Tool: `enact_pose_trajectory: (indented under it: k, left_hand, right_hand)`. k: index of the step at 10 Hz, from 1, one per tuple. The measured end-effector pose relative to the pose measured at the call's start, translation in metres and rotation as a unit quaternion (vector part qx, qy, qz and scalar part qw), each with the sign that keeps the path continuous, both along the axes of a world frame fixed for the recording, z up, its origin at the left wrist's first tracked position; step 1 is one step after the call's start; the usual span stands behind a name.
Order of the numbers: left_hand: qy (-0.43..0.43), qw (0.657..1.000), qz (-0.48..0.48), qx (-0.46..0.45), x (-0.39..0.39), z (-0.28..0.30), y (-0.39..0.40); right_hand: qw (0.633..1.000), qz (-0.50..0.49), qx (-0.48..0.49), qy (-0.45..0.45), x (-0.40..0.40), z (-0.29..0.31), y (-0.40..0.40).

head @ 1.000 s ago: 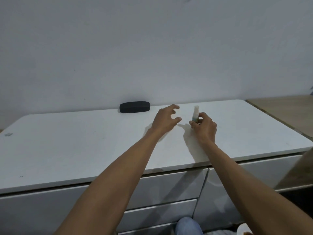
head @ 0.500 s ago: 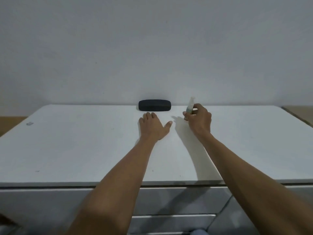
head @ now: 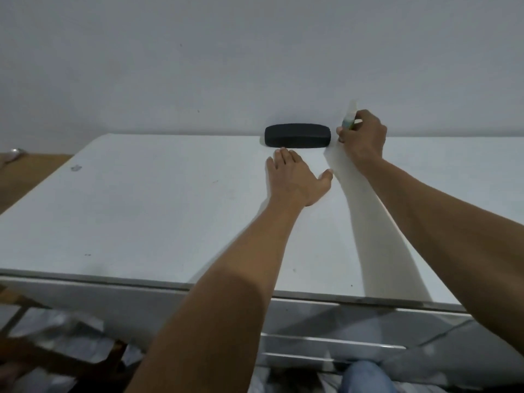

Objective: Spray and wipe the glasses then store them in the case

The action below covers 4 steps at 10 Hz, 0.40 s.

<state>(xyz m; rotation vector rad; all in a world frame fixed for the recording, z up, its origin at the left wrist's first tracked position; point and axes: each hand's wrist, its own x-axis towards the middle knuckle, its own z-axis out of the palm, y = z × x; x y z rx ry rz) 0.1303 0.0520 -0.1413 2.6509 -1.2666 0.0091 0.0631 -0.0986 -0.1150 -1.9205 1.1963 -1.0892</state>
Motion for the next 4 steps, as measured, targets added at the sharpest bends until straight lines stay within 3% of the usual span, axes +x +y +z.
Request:
enact_pose_trajectory:
  k: [4]
  left_hand:
    - [-0.01, 1.0, 0.01, -0.006, -0.002, 0.002, -0.002]
  right_hand:
    - [0.997, 0.013, 0.07, 0.014, 0.007, 0.007, -0.005]
